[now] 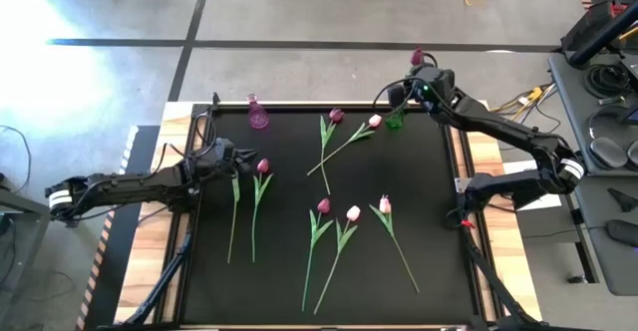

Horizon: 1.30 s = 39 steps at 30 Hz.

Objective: Sort flowers into vase by color
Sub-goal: Put the bottom right red flower into the purple vase

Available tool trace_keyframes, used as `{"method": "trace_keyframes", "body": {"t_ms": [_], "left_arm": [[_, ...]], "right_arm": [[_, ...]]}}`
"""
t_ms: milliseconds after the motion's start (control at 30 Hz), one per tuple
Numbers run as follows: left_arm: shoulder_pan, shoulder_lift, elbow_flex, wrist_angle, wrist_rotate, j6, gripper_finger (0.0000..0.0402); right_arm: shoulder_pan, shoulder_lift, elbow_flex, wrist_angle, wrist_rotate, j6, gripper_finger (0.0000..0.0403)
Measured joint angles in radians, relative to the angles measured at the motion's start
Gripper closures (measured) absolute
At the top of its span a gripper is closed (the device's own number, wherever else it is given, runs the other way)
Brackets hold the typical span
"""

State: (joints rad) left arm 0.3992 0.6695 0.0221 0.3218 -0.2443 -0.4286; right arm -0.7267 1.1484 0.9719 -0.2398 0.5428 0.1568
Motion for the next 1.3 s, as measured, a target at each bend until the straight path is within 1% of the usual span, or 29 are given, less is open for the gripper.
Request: {"method": "trace_keyframes", "body": {"t_ms": [133, 267, 467, 533, 600, 700, 800, 900, 1000, 1033, 1200, 1300], "left_arm": [[0.000, 0.015, 0.030, 0.000, 0.000, 0.006, 0.0365], [0.000, 0.045, 0.083, -0.006, 0.000, 0.049, 0.0365], [0.000, 0.122, 0.166, -0.055, 0.000, 0.070, 0.0365], [0.000, 0.154, 0.188, -0.057, 0.025, 0.071, 0.0365], [0.000, 0.186, 0.209, -0.058, 0.047, 0.071, 0.0365], [-0.001, 0.230, 0.235, -0.058, 0.053, 0.071, 0.0365], [0.000, 0.260, 0.249, -0.058, 0.052, 0.071, 0.0365], [0.000, 0.275, 0.256, -0.058, 0.053, 0.071, 0.0365], [0.000, 0.278, 0.258, -0.057, 0.053, 0.069, 0.0365], [0.000, 0.274, 0.258, -0.058, 0.053, 0.069, 0.0365], [0.000, 0.244, 0.258, -0.057, 0.053, 0.069, 0.0365], [0.000, 0.236, 0.258, -0.057, 0.053, 0.068, 0.0365]], "right_arm": [[0.002, 0.000, 0.073, -0.106, -0.037, 0.001, 0.0260], [0.012, 0.000, 0.158, -0.240, -0.046, 0.008, 0.0237], [0.013, 0.000, 0.223, -0.379, -0.048, 0.022, 0.0231], [0.017, 0.000, 0.239, -0.424, -0.049, 0.039, 0.0235], [0.025, 0.000, 0.253, -0.454, -0.049, 0.043, 0.0241], [0.030, 0.000, 0.270, -0.487, -0.054, 0.032, 0.0256], [0.031, 0.000, 0.288, -0.492, -0.054, 0.026, 0.0280], [0.031, 0.000, 0.303, -0.492, -0.054, 0.009, 0.0321], [0.031, 0.000, 0.325, -0.488, -0.054, -0.017, 0.0374], [0.031, 0.000, 0.334, -0.488, -0.054, -0.026, 0.0383], [0.031, 0.000, 0.396, -0.488, -0.056, -0.045, 0.0392], [0.036, -0.004, 0.429, -0.517, -0.086, -0.012, 0.0391]]}}
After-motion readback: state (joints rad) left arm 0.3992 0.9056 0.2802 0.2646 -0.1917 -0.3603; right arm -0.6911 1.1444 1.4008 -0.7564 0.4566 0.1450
